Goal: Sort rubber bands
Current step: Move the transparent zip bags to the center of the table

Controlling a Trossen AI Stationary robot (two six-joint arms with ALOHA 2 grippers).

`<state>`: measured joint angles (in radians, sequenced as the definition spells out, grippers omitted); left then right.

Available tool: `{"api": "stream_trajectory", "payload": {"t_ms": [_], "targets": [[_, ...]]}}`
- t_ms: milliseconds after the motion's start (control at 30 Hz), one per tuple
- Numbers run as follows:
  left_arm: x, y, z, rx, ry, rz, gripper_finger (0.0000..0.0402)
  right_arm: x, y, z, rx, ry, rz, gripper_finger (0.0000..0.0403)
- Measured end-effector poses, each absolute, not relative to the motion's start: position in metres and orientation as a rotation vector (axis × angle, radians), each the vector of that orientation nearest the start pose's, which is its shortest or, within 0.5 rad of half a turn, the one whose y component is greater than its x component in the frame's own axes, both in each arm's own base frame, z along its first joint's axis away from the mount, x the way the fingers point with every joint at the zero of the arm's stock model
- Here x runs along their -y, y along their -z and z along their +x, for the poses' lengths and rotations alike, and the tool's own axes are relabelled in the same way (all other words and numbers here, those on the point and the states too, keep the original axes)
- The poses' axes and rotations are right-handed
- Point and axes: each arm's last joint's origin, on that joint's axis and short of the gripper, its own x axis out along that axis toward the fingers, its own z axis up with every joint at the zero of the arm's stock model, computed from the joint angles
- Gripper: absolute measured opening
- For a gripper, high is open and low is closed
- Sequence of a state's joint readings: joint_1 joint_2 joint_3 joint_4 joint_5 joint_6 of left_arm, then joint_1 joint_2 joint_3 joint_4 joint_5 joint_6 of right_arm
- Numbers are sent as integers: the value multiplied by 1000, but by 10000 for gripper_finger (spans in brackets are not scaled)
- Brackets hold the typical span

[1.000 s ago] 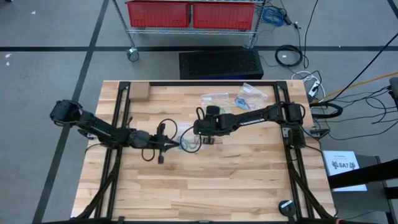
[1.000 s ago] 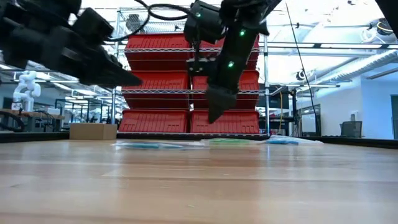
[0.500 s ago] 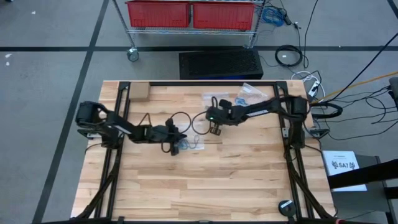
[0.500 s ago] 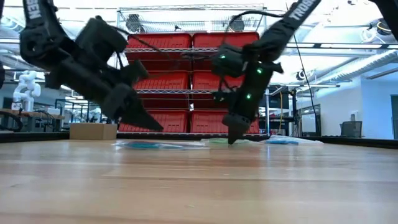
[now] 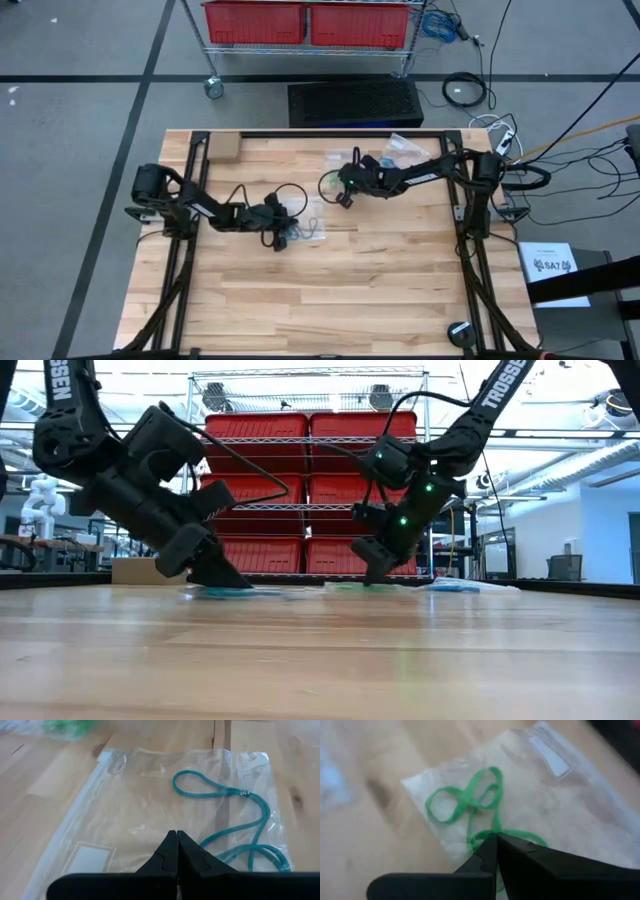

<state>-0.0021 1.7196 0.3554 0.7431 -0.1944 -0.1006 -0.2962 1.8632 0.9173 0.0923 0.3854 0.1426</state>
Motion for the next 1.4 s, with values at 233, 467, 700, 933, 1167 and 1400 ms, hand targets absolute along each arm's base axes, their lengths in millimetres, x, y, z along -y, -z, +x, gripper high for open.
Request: {"api": "stream_trajectory", "payload": {"t_ms": [233, 467, 700, 933, 1167, 1400], "targets": [[-5, -81, 225, -682, -225, -26, 0, 86, -114, 335, -891, 606, 113, 0], [-3, -87, 204, -705, -220, -39, 0, 47, -113, 340, -906, 505, 147, 0], [5, -87, 198, -750, -180, -8, 0, -8, -113, 343, -893, 411, 196, 0], [9, -87, 196, -773, -136, 43, 0, -46, -114, 344, -826, 370, 256, 0], [9, -99, 189, -770, -111, 45, 0, -55, -120, 349, -752, 383, 241, 0], [10, -113, 187, -700, -71, 30, 0, -54, -158, 361, -745, 339, 108, 0]]}}
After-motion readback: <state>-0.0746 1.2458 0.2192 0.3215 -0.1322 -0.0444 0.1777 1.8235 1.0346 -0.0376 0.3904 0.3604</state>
